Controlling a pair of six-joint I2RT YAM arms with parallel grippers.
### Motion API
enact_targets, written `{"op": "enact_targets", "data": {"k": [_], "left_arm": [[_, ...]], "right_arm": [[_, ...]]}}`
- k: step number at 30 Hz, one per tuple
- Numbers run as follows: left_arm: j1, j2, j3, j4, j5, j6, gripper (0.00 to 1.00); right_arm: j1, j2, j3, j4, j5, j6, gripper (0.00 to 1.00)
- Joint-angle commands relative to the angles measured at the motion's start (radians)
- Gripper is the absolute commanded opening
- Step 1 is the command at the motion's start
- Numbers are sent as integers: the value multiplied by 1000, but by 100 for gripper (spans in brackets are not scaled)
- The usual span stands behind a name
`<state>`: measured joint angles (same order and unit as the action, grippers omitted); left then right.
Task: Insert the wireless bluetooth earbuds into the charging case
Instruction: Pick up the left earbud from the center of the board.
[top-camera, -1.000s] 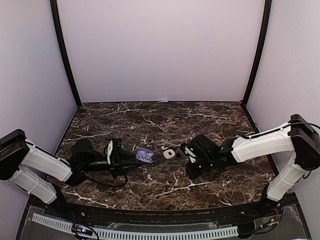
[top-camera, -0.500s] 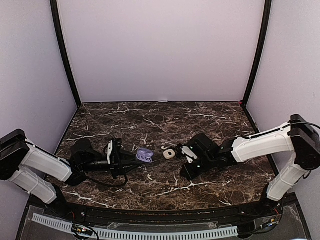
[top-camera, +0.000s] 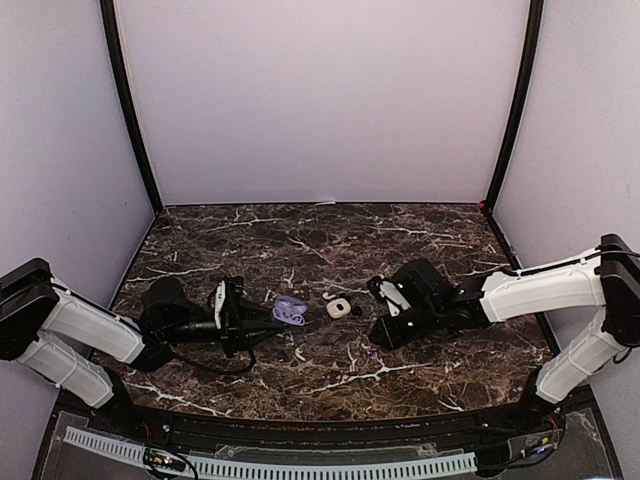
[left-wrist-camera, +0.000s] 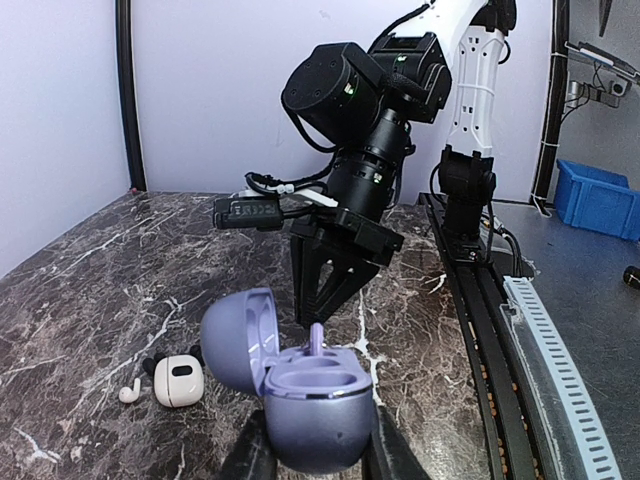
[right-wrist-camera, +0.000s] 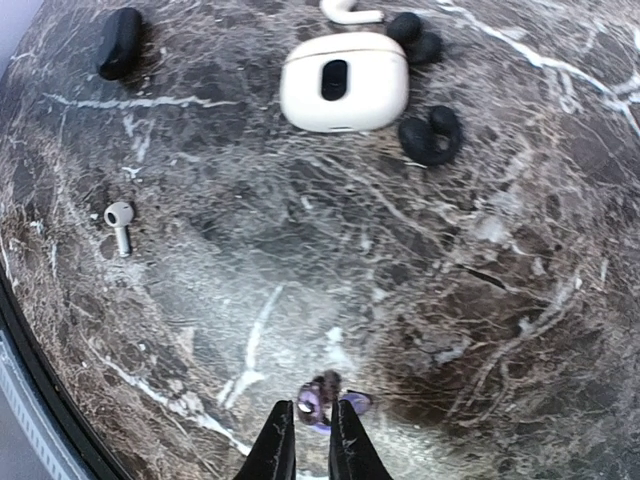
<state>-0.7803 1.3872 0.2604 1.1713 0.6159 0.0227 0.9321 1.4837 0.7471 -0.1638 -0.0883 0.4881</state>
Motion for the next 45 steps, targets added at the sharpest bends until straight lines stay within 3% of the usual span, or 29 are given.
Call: {"op": "enact_targets", "data": {"k": [1, 10, 21, 31, 45], "left_arm": [[7, -15, 14, 7, 6, 10, 2], [7, 2, 20, 11, 16, 4, 2], [7, 13, 29, 3, 22, 6, 1], [7, 7, 25, 2, 15, 9, 2], [7, 6, 25, 1, 16, 8, 1]], "right_arm": [[-30, -21, -26, 14, 2, 24, 13], [-69, -12, -21, 9, -77, 1, 18], [-76, 38, 15, -80, 6, -15, 21], [-72, 134, 73, -85, -61, -55, 21], [-65, 45, 15, -71, -28, -31, 20]]}}
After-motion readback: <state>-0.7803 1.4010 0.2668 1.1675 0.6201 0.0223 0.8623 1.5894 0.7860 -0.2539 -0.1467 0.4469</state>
